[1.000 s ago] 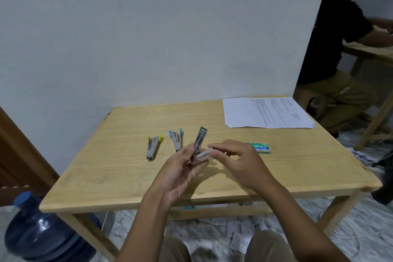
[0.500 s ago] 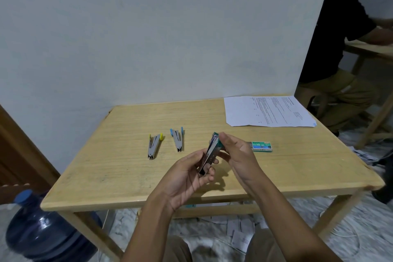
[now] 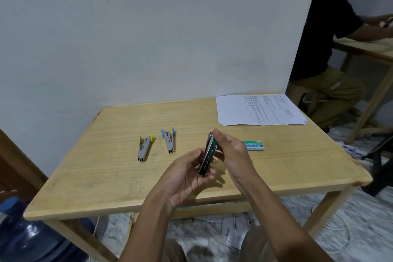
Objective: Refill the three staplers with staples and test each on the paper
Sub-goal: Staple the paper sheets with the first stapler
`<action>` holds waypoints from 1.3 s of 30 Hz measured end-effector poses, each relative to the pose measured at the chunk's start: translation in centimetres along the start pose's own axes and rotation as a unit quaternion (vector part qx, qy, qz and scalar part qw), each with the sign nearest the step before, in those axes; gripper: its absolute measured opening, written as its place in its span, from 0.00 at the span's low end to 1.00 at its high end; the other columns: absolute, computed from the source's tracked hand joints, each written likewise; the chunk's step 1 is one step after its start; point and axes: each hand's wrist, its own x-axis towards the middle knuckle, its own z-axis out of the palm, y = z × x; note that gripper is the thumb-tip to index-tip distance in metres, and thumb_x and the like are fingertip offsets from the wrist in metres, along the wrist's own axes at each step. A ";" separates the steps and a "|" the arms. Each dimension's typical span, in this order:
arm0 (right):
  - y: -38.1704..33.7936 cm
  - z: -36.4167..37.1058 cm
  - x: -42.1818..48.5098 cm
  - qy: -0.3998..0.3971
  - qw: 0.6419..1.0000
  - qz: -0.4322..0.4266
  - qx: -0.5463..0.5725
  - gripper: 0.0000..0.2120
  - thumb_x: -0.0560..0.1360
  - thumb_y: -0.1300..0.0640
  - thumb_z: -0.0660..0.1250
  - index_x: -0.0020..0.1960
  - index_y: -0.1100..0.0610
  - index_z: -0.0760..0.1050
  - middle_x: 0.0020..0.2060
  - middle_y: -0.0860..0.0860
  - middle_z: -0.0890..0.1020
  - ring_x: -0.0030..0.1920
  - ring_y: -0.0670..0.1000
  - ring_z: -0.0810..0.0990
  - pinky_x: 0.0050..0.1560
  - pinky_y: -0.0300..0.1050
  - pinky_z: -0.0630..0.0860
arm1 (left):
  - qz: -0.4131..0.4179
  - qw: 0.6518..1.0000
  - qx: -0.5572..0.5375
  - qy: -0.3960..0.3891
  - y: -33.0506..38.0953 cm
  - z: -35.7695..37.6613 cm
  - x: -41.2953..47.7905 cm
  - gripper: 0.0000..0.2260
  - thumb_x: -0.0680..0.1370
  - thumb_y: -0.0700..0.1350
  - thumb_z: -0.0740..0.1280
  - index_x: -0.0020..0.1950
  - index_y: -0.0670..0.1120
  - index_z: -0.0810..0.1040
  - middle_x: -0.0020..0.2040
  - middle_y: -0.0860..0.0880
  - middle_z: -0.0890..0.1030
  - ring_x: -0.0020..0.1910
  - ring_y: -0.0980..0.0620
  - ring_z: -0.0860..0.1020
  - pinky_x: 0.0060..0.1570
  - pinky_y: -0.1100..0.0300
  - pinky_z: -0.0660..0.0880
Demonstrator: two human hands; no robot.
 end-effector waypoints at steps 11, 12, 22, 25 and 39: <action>-4.2 -7.3 1.5 0.180 0.975 0.101 -0.087 0.29 0.71 0.31 0.66 0.47 0.59 0.80 0.30 0.51 0.79 0.25 0.47 0.72 0.28 0.41 0.65 | 0.106 0.892 0.366 0.245 1.7 4.9 12.3 0.16 0.80 0.53 0.64 0.61 0.43 0.76 0.52 0.48 0.79 0.44 0.52 0.78 0.47 0.57 0.75; -4.5 -8.1 1.8 0.188 0.970 0.110 -0.104 0.29 0.72 0.31 0.66 0.48 0.59 0.80 0.31 0.51 0.79 0.24 0.46 0.72 0.28 0.40 0.65 | 0.094 0.872 0.411 0.248 1.4 5.2 13.8 0.21 0.79 0.55 0.64 0.65 0.43 0.73 0.59 0.47 0.77 0.51 0.50 0.77 0.52 0.55 0.74; -6.8 -15.2 5.3 0.225 0.950 0.117 -0.183 0.22 0.75 0.35 0.65 0.50 0.55 0.79 0.33 0.49 0.77 0.26 0.47 0.68 0.19 0.35 0.61 | -0.016 0.726 0.590 0.352 -0.4 8.3 23.5 0.39 0.70 0.66 0.69 0.68 0.40 0.66 0.68 0.44 0.64 0.69 0.44 0.63 0.67 0.50 0.61; -6.8 -16.6 6.1 0.235 0.948 0.115 -0.180 0.22 0.75 0.35 0.65 0.45 0.55 0.78 0.32 0.49 0.76 0.26 0.48 0.68 0.21 0.36 0.61 | -0.052 0.726 0.576 0.371 0.0 8.6 25.2 0.40 0.66 0.62 0.75 0.68 0.40 0.65 0.67 0.44 0.65 0.67 0.44 0.64 0.65 0.52 0.63; -5.4 -16.4 5.7 0.193 0.954 0.119 -0.196 0.15 0.74 0.42 0.71 0.50 0.53 0.79 0.31 0.50 0.70 0.26 0.46 0.62 0.24 0.40 0.62 | 0.075 0.941 0.261 0.199 3.1 5.7 21.7 0.23 0.69 0.39 0.78 0.61 0.40 0.74 0.56 0.42 0.82 0.48 0.45 0.83 0.48 0.49 0.82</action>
